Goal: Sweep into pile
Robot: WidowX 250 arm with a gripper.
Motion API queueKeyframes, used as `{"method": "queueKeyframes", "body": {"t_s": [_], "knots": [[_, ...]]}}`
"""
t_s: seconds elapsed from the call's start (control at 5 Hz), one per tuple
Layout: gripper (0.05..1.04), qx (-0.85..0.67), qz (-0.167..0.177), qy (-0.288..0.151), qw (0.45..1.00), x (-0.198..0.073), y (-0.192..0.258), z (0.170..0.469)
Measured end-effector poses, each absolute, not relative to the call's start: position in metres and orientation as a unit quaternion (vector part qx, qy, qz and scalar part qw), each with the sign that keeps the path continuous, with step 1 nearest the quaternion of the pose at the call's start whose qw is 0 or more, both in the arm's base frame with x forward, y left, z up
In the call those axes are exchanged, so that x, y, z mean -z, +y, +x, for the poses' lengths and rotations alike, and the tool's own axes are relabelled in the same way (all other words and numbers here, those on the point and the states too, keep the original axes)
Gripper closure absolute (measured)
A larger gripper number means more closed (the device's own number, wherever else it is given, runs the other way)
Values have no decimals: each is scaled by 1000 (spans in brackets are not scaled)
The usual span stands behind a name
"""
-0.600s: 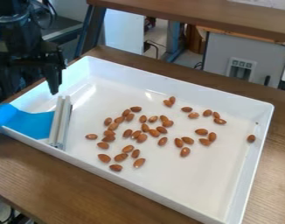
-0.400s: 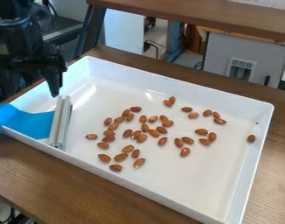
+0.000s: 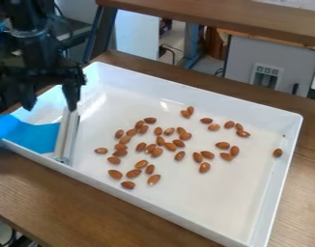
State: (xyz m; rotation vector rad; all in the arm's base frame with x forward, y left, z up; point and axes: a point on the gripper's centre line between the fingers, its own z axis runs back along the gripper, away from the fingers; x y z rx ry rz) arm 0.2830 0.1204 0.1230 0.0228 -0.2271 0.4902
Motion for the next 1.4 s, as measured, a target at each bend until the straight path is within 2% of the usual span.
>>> {"method": "queueKeyframes", "body": {"t_s": [0.2,0.6,1.0,1.2,1.4], "knots": [[83,-232,12,-130,964,-121,124,289],[83,-256,23,-153,954,-101,129,285],[83,-272,-3,-161,949,-81,126,288],[138,-273,-1,-161,948,-75,126,288],[434,-271,6,-152,950,-67,122,288]]}}
